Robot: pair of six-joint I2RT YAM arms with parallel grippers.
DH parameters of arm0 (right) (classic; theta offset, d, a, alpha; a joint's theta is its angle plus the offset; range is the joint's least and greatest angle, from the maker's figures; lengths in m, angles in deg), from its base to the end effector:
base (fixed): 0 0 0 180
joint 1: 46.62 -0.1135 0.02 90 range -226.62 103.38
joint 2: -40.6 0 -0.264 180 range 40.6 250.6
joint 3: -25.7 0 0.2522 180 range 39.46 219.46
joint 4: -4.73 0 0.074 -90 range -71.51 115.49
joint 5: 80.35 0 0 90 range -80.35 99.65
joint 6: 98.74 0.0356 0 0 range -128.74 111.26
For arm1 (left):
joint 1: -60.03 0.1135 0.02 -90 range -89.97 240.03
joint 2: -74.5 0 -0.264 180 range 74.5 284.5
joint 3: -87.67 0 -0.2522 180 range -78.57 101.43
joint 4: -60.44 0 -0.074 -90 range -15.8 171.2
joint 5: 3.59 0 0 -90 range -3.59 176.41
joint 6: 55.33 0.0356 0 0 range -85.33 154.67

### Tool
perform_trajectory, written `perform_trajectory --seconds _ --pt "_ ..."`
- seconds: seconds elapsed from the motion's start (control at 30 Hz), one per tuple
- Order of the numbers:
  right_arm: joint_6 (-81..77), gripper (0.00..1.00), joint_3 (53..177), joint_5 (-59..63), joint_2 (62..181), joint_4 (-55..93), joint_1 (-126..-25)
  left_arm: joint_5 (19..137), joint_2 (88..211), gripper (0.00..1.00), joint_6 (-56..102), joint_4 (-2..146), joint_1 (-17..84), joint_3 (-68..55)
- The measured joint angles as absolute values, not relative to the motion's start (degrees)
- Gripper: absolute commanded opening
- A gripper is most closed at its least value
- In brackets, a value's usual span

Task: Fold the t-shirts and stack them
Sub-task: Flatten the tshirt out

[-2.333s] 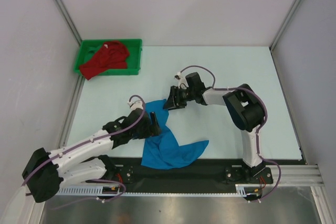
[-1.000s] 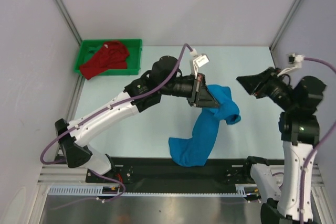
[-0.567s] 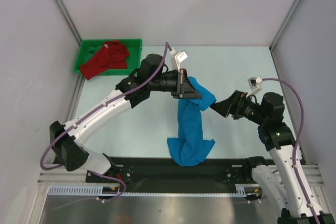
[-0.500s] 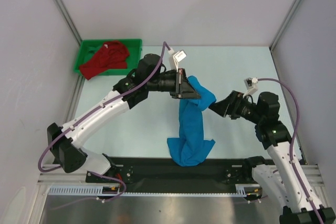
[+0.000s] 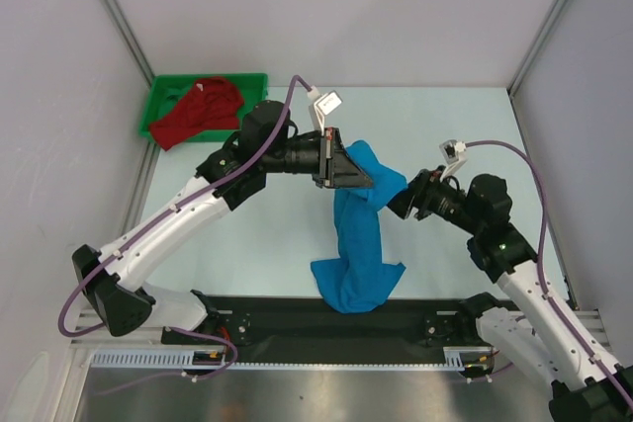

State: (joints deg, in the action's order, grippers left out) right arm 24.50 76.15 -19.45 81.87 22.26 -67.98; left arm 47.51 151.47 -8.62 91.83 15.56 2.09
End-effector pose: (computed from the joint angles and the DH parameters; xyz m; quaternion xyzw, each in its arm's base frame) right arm 0.1562 0.0797 0.3126 -0.0876 0.7455 0.4592 0.4751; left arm 0.1983 -0.2260 0.4218 0.2128 0.7406 -0.5917 0.2369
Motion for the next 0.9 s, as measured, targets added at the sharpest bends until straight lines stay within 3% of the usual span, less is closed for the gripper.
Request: perform_trajectory --seconds 0.07,0.1,0.2,0.5,0.7,0.9 --pt "22.9 0.46 77.4 -17.6 82.0 22.2 -68.3 46.9 151.5 0.0 -8.8 91.8 15.6 2.1" --pt "21.9 0.24 78.4 -16.4 82.3 22.2 -68.3 46.5 151.5 0.0 -8.8 91.8 15.6 2.1" --pt "18.9 0.0 83.4 -12.9 83.8 24.3 -68.2 44.6 151.4 0.0 -8.8 91.9 15.7 2.1" --pt "8.8 0.0 108.7 4.2 84.0 34.7 -68.3 37.7 149.4 0.0 -7.7 92.3 18.1 4.2" --pt "2.6 0.0 126.7 10.4 85.2 38.5 -68.8 30.9 154.8 0.0 -17.1 75.2 15.2 10.8" --pt "-3.0 0.0 139.4 14.4 87.8 41.4 -68.8 30.8 160.8 0.0 -21.4 68.9 9.7 17.9"
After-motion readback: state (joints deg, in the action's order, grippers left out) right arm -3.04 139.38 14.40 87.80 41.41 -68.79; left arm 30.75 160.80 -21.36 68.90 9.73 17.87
